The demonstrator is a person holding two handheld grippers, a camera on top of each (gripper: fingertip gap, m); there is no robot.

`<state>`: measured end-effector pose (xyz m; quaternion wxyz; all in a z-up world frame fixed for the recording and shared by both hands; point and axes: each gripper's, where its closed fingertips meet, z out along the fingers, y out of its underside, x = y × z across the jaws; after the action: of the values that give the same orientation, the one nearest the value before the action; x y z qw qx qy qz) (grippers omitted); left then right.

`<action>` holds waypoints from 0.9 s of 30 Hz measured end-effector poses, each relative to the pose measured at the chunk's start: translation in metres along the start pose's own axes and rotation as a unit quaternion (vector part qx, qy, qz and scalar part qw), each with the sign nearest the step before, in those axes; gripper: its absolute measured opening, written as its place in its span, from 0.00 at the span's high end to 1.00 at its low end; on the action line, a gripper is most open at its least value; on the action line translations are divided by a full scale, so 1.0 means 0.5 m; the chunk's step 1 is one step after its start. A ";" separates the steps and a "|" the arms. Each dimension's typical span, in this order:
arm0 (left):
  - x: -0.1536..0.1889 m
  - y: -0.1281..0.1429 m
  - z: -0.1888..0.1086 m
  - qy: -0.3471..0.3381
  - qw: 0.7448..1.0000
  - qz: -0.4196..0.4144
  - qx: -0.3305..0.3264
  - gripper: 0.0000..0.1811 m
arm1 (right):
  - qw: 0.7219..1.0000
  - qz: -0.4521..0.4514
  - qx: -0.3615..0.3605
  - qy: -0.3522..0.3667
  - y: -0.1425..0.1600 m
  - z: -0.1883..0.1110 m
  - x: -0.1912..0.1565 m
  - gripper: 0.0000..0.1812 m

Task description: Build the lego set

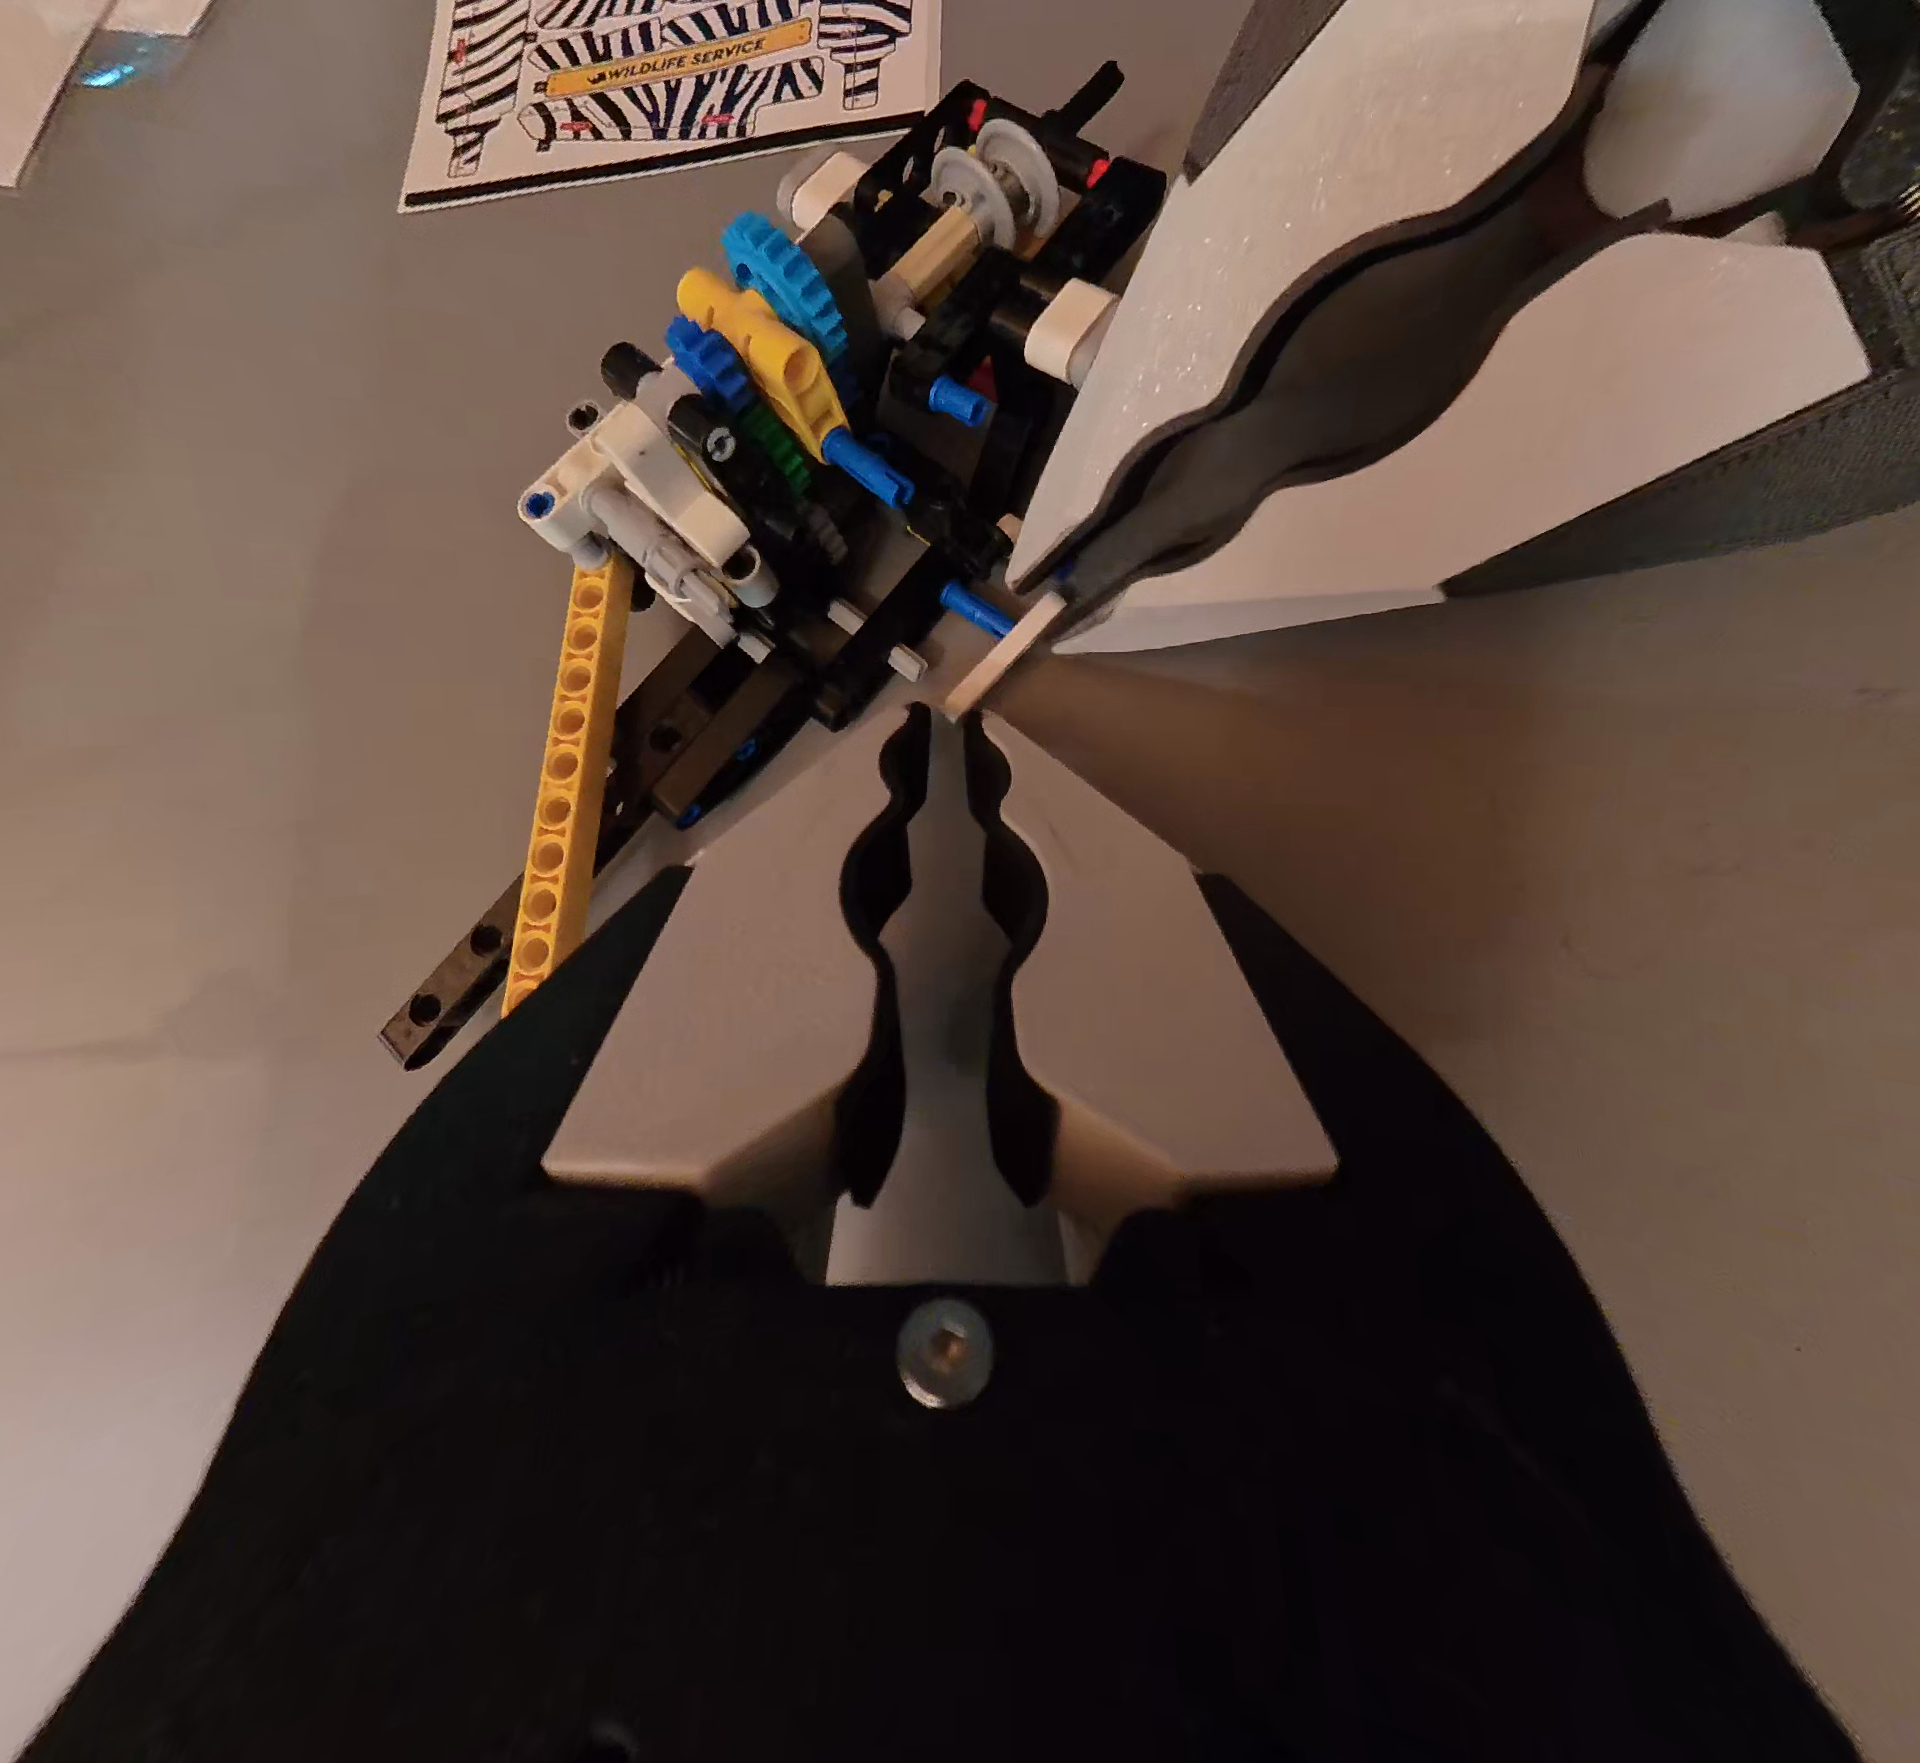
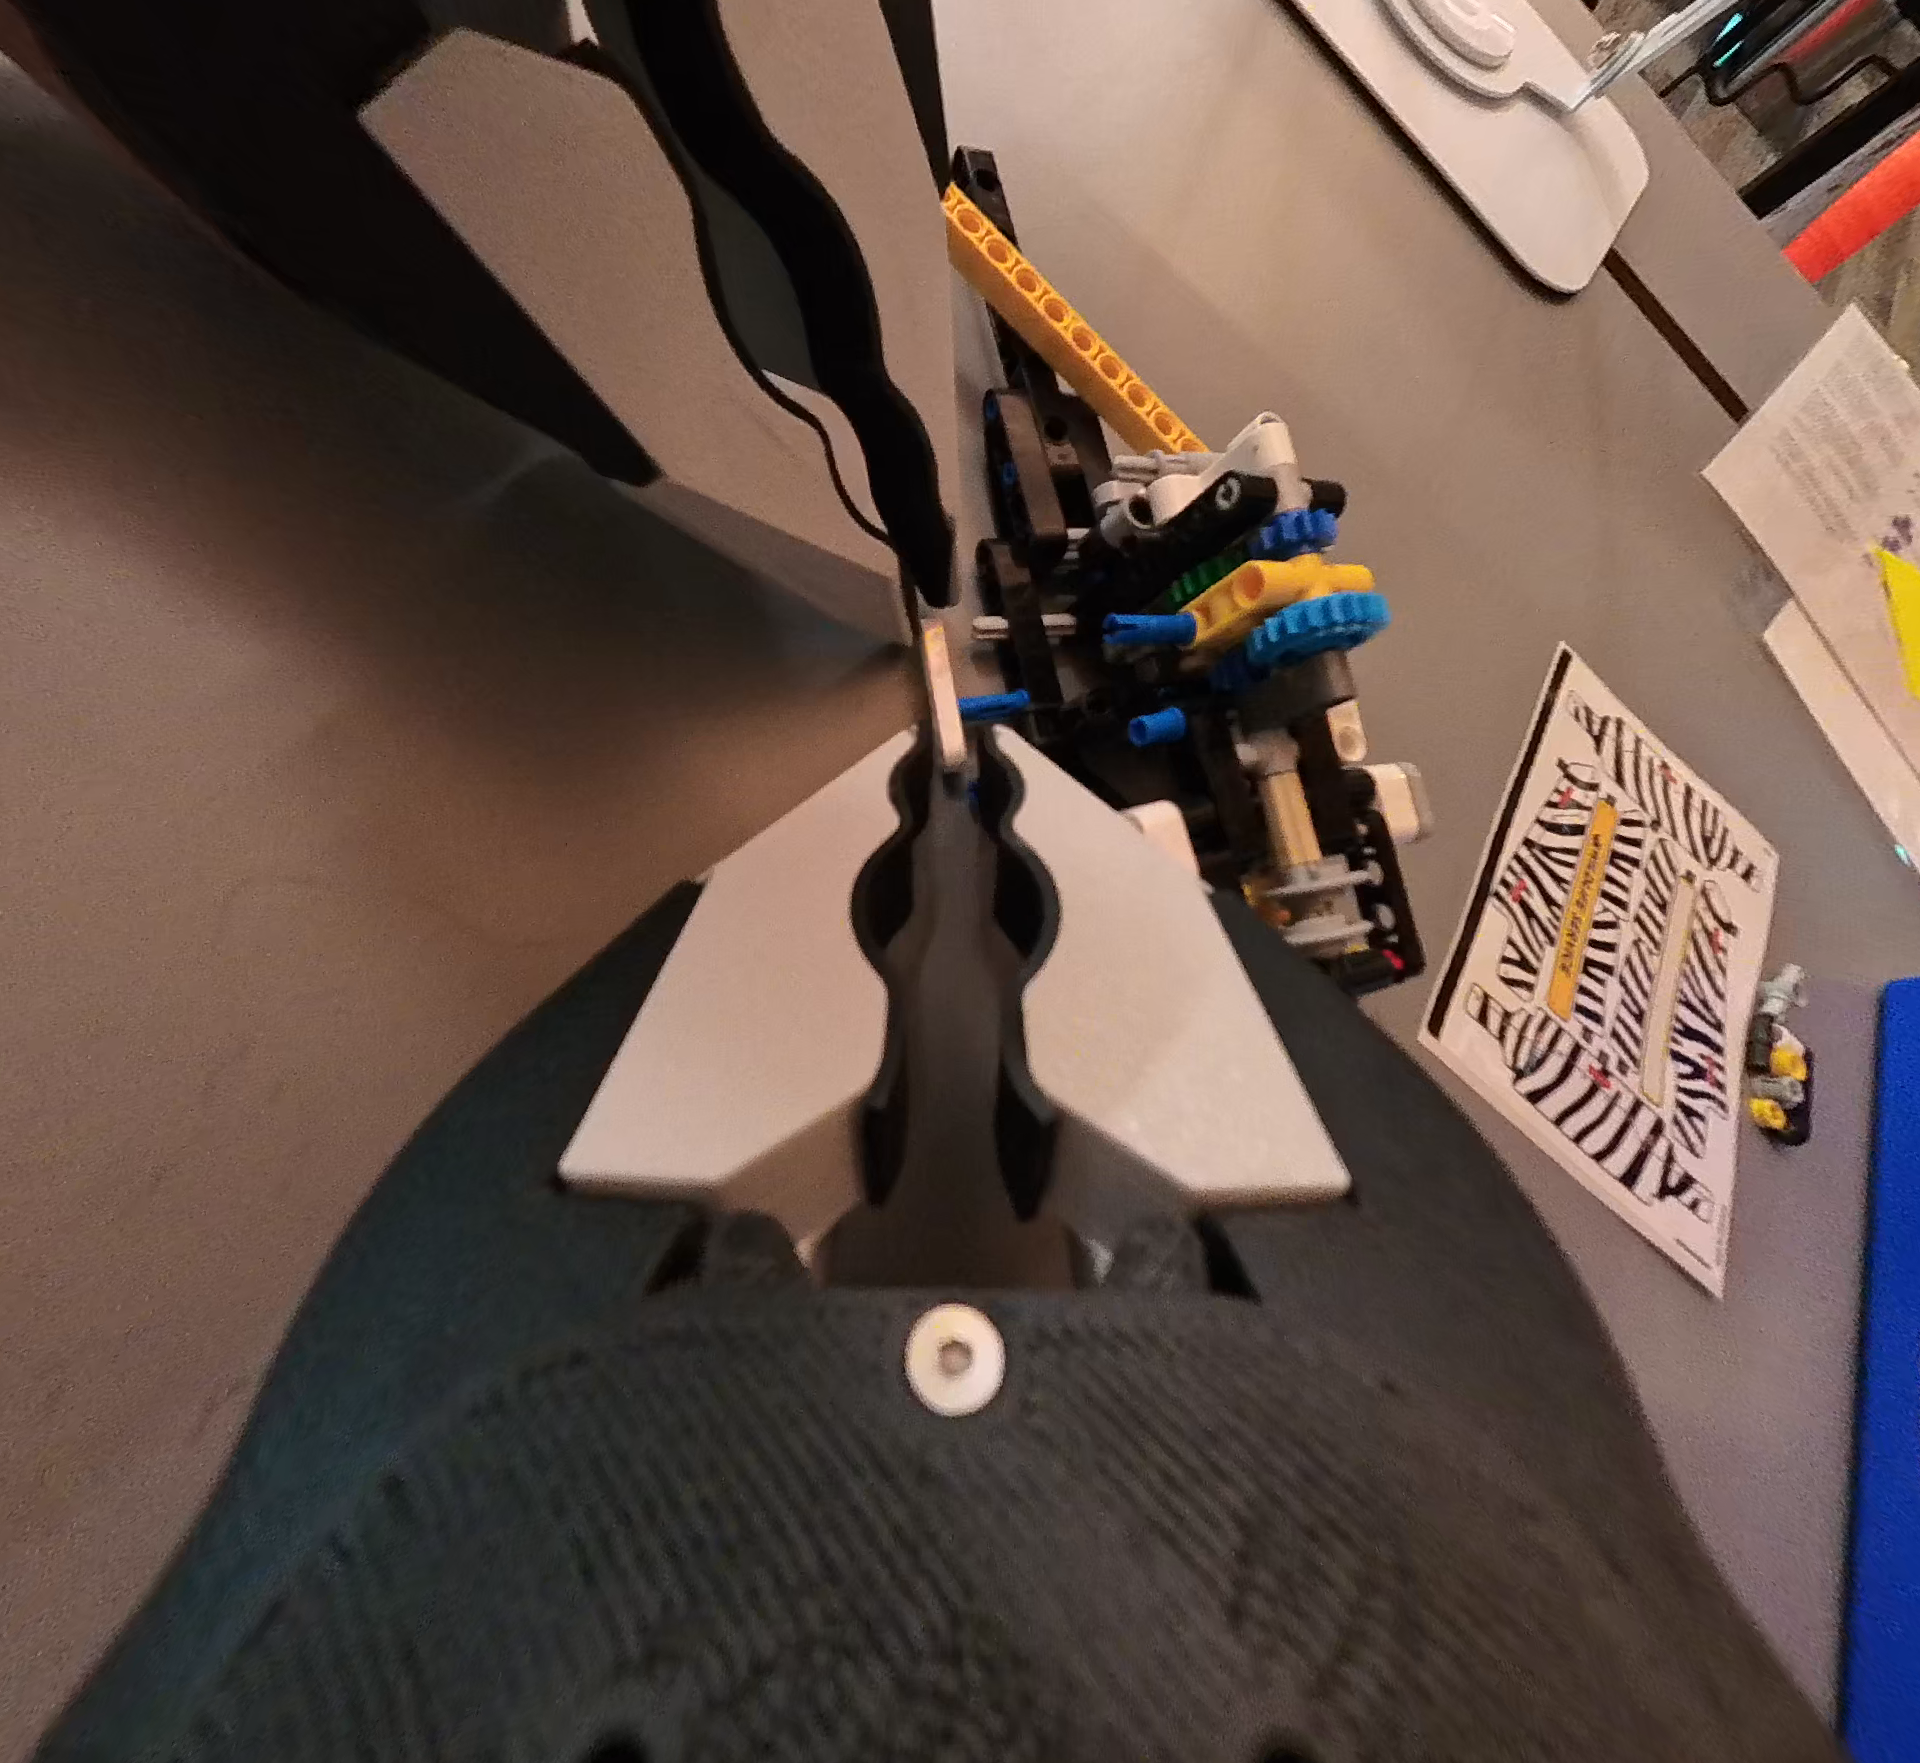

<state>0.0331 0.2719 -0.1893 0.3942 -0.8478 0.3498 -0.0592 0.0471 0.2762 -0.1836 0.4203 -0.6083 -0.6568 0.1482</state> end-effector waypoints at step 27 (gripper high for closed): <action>0.017 -0.036 -0.007 -0.020 0.997 0.053 0.051 0.86 | 0.992 -0.007 0.000 -0.125 0.017 -0.017 0.145 0.45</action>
<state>0.0477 0.2722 -0.1755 0.4465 -0.8077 0.3830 -0.0394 0.0659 0.3421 -0.1575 0.3358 -0.5802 -0.7088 0.2197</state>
